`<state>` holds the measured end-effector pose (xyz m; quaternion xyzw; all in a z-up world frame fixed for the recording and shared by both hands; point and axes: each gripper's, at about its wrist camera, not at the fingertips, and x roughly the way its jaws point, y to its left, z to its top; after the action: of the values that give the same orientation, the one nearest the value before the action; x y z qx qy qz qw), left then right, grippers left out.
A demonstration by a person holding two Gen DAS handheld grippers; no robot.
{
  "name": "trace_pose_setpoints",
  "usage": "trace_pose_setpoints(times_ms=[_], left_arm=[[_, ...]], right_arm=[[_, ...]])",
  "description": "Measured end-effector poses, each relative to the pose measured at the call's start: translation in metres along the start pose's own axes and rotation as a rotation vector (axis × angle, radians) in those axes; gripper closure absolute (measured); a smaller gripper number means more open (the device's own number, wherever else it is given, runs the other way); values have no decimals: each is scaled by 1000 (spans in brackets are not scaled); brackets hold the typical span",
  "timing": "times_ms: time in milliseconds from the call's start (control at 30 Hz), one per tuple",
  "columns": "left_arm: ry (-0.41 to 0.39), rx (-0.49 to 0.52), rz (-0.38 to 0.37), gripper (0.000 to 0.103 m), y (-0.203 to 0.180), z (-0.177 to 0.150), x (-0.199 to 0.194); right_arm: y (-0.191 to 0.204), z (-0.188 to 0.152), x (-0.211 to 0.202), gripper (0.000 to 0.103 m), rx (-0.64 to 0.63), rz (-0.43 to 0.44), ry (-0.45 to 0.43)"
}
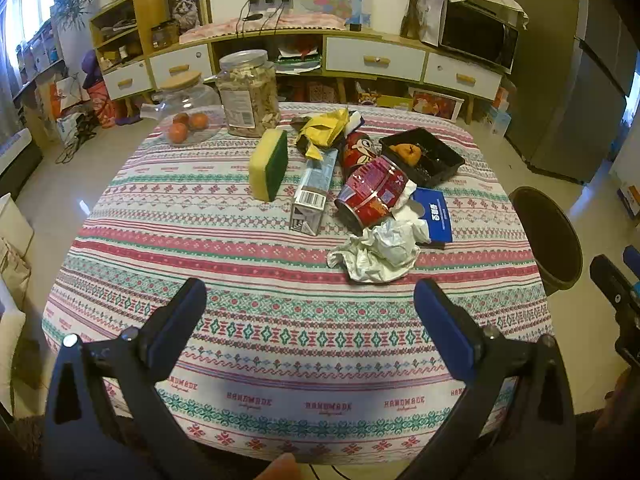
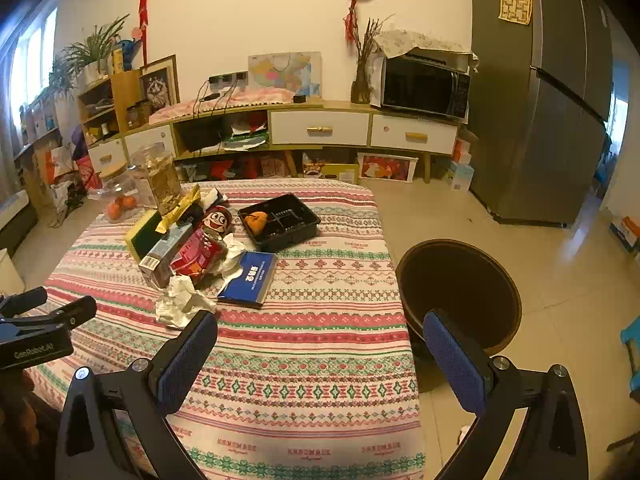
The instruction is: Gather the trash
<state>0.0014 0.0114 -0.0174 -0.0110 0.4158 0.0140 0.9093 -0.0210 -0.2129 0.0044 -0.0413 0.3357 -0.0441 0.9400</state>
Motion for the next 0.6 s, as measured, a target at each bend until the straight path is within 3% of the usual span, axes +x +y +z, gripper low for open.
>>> trace_pose_setpoints(times_ms=[600], left_arm=[[-32, 27, -30, 0, -8, 2, -5]], right_arm=[[2, 1, -5, 0, 13, 32, -19]])
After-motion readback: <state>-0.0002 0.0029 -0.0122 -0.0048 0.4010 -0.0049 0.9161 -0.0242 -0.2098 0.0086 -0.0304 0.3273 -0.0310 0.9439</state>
